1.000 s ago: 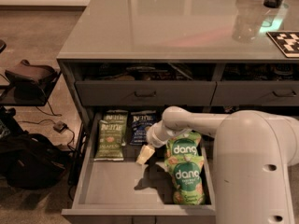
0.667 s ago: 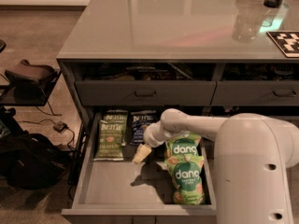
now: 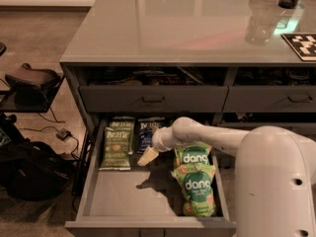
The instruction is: Pick blue chip bag from middle drawer and place on counter
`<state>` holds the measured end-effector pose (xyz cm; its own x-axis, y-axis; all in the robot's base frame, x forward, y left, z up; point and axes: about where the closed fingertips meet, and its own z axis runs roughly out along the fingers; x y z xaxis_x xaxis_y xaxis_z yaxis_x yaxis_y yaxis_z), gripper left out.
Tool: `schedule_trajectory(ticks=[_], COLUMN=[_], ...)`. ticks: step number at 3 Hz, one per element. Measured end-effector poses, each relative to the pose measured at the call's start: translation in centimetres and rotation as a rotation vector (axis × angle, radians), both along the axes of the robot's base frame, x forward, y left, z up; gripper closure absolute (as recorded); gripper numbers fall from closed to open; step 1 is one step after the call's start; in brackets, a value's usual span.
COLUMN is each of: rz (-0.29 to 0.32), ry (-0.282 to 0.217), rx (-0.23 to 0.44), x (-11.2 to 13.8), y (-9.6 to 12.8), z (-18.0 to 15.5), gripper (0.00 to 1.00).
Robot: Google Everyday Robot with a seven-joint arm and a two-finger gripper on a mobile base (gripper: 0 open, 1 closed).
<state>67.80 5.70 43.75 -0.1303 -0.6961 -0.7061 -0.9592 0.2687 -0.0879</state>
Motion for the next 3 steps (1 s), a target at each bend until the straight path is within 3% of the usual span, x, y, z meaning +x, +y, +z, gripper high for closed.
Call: schedule_trajectory(ticks=[1, 3], rz=[-0.099, -0.184], ry=[-0.032, -0.015], rx=[0.039, 0.031], x=[1.9, 5.2], y=[-1.2, -1.6], z=[-1.4, -4.6], gripper=[0.00, 0.00])
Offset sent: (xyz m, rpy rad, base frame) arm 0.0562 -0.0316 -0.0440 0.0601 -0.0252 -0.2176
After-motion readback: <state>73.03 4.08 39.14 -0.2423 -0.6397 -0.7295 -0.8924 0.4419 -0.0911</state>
